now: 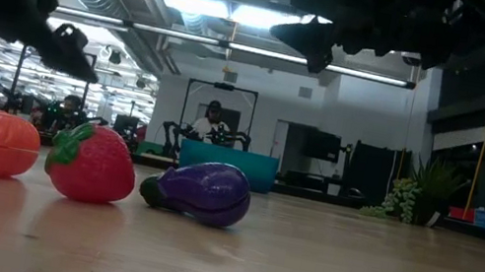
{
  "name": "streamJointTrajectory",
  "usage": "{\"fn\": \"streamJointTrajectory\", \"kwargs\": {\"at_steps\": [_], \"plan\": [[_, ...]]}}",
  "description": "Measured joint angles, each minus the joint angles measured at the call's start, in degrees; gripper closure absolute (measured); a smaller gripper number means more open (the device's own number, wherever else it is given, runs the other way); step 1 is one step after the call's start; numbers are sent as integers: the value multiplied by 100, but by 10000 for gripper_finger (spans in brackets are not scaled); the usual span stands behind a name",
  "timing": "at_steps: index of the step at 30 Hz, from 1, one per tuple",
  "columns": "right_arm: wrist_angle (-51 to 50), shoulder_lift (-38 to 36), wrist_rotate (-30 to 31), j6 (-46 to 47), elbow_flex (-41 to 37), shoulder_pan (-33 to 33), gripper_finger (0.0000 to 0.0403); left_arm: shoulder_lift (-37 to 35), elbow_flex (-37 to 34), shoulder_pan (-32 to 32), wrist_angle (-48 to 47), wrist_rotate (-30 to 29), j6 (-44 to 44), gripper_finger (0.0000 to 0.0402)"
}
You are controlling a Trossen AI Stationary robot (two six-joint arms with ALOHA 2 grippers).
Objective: Pick and placing Produce into tupperware
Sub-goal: Put the tangerine into the blue bin
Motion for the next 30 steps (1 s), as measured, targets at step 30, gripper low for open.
{"fn": "streamJointTrajectory", "kwargs": {"at_steps": [30], "plan": [[-333,2,-2,-321,2,214,124,3737,3556,-945,-2754,874,-877,60]]}}
